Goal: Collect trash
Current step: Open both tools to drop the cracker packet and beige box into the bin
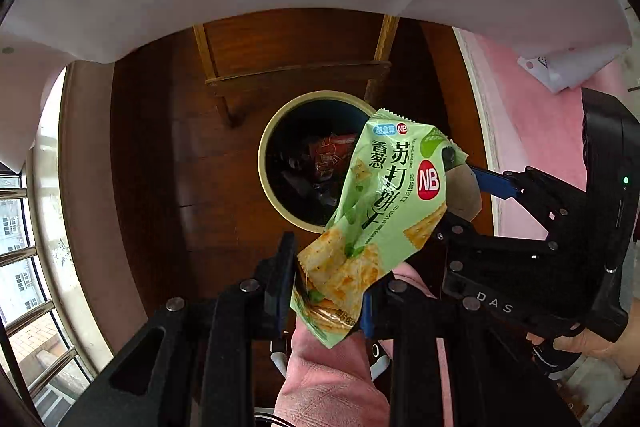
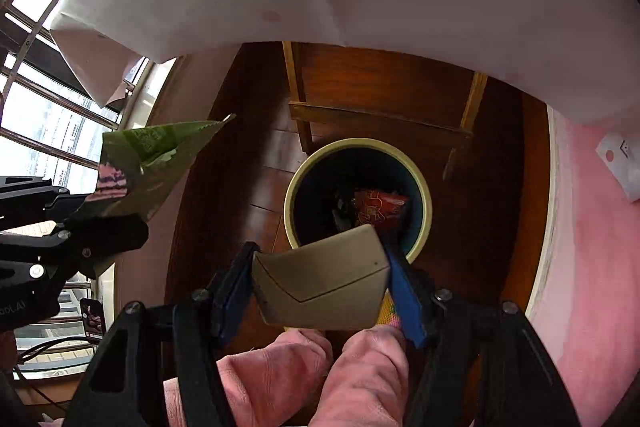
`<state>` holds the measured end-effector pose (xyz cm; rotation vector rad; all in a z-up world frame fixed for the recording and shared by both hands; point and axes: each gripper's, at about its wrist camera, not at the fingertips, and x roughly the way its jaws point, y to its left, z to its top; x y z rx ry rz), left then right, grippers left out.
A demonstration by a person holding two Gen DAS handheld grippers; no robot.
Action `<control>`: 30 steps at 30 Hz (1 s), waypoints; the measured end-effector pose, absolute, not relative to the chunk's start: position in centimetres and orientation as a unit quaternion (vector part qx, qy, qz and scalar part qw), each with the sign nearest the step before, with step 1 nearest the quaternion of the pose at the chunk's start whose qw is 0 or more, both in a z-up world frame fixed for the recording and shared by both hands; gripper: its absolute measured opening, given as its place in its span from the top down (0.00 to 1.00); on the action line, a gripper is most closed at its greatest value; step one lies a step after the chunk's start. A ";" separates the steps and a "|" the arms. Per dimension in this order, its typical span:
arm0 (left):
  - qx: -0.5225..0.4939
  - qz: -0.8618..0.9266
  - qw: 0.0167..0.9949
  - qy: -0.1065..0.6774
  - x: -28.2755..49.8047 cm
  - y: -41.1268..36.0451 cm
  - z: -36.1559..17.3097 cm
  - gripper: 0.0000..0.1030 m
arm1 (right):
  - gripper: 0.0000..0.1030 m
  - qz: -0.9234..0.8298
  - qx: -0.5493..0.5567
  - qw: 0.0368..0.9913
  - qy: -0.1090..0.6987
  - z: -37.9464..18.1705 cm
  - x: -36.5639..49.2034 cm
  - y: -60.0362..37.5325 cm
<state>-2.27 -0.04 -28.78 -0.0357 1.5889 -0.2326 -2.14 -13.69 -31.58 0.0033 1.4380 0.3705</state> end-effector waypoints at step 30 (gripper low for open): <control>-0.025 -0.004 0.750 0.661 0.5 2.2 -38.8 0.14 | 0.27 0.141 0.032 0.752 0.643 -42.0 1.6 -14.7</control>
